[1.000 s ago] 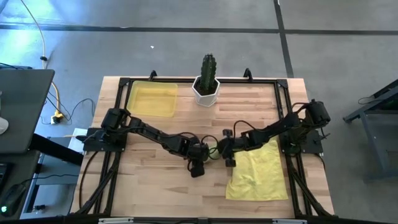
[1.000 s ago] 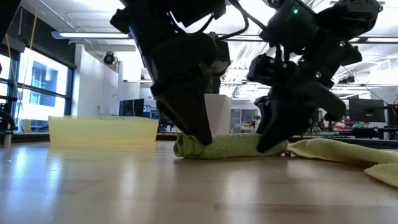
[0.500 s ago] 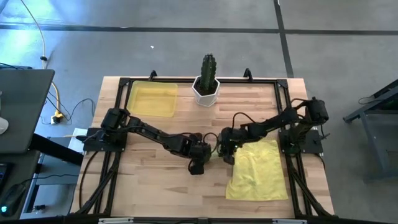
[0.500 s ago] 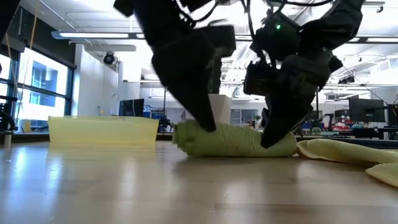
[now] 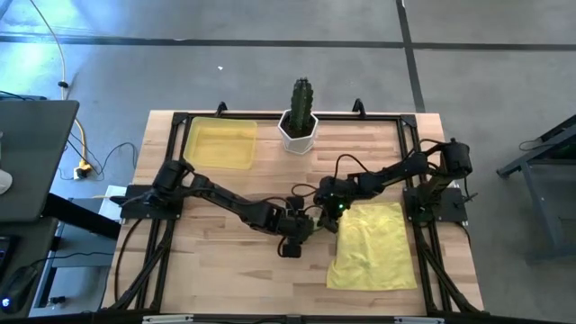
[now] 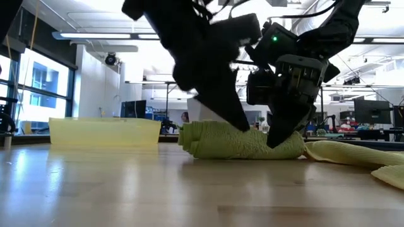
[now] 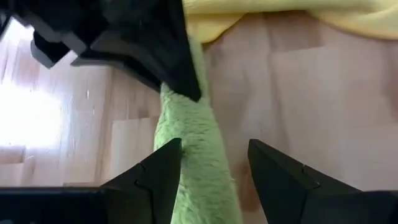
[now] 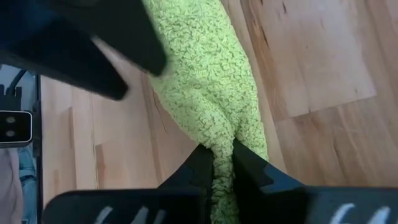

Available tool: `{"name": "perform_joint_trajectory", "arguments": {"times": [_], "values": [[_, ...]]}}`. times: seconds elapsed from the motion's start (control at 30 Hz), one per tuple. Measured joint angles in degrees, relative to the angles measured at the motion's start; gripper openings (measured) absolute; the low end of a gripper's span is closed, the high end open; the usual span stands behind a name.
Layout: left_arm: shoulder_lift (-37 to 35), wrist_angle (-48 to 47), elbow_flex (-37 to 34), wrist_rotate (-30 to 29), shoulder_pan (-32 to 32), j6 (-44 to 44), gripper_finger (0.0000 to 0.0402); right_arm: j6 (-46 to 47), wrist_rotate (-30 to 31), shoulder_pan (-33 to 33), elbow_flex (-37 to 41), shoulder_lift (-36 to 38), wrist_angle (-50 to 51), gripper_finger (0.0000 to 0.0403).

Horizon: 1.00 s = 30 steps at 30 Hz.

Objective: Roll microfiber towels into tight, uniform cylinder then place into a basket
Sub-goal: Put the rolled green microfiber towel into the yellow bin

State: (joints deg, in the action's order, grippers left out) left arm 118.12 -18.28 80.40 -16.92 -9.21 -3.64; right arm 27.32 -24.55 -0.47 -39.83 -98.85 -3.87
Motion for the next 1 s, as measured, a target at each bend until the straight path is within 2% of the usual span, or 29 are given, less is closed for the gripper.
{"name": "perform_joint_trajectory", "arguments": {"times": [0.3, 0.4, 0.53, 0.67, 0.77, 0.87, 1.0], "values": [[3.95, 0.37, 0.00, -2.61, 0.96, -0.67, 0.0173, -0.53, 0.35, 0.00, 0.02, 0.04, -0.33, 0.0019], [4.47, 0.19, 0.00, -2.40, 0.93, -1.66, 0.0151, -3.28, 0.63, -0.02, 0.00, 0.07, -0.49, 0.0027], [4.73, -0.44, 0.15, -0.71, 1.02, -2.65, 0.0100, -6.99, 0.86, -0.06, -0.45, 1.23, 0.53, 0.0071], [4.68, -1.46, 0.22, -0.72, 1.08, -4.96, 0.0046, -12.62, 0.32, -0.73, -2.91, 4.69, 9.25, 0.0117], [4.44, -2.79, 0.26, -0.63, 1.30, -6.59, 0.0016, -16.39, 1.24, -1.32, -4.62, 8.31, 16.16, 0.0136], [3.87, -4.21, 0.22, -0.66, 1.59, -9.26, 0.0010, -18.59, 4.69, -1.46, -4.87, 12.42, 21.48, 0.0141], [1.46, -9.15, -0.10, -0.90, 2.39, -9.86, 0.0020, -19.88, 9.64, -1.46, -4.90, 18.26, 27.32, 0.0141]]}}
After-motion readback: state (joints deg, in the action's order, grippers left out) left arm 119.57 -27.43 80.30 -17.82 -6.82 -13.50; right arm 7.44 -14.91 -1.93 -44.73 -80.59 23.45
